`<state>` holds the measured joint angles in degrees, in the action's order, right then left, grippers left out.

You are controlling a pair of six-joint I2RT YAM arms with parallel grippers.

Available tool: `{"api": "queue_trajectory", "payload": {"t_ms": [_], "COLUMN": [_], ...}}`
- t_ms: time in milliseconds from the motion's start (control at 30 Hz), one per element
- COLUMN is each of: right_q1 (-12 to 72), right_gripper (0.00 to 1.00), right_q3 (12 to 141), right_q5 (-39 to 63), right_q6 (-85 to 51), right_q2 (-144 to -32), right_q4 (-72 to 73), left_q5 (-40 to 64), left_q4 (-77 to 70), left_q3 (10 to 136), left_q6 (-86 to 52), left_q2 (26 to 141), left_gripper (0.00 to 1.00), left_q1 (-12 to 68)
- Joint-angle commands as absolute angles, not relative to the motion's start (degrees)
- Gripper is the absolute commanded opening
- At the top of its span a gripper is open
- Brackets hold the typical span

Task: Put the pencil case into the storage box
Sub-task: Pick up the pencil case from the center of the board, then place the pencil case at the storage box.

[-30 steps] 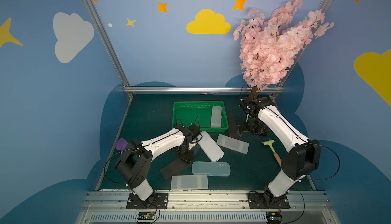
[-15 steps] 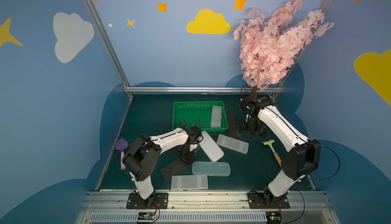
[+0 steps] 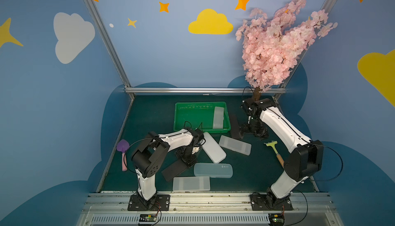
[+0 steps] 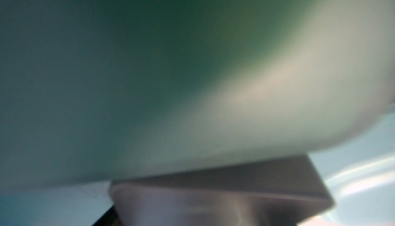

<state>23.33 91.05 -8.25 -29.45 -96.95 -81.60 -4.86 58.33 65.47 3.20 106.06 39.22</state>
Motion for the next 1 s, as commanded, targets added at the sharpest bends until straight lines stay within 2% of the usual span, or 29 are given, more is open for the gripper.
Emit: {"api": "queue_trajectory", "payload": {"t_ms": [0,100,233,600,767,967], "right_q1": [23.0,23.0,23.0,23.1,23.2,23.9], "right_gripper": [0.99,0.98,0.99,0.98,0.98,0.98], "right_q3": [90.3,90.0,90.3,92.4,93.4,92.8], "right_q5": [-8.1,-8.0,-7.8,-6.0,-5.1,-3.1], "right_q6": [-29.6,-29.6,-29.4,-28.6,-27.8,-27.2], "right_q2": [-96.8,-96.7,-97.1,-99.2,-100.0,-100.4], "right_q4": [-81.7,-81.4,-81.1,-80.2,-80.1,-79.3], "left_q5": [-6.1,-7.3,-9.0,-10.6,-8.3,-5.7], "left_q4": [60.3,61.9,65.6,72.1,69.9,67.5], "left_q3": [66.1,66.1,67.1,75.0,86.7,105.3], "left_q6": [3.0,2.7,1.7,-4.0,-8.7,-12.7], "left_q2": [104.0,100.9,96.4,89.8,92.7,104.6], "left_gripper": [0.77,0.69,0.66,0.64,0.63,0.63], "left_q1": [38.6,38.2,37.2,32.2,26.9,24.3]}}
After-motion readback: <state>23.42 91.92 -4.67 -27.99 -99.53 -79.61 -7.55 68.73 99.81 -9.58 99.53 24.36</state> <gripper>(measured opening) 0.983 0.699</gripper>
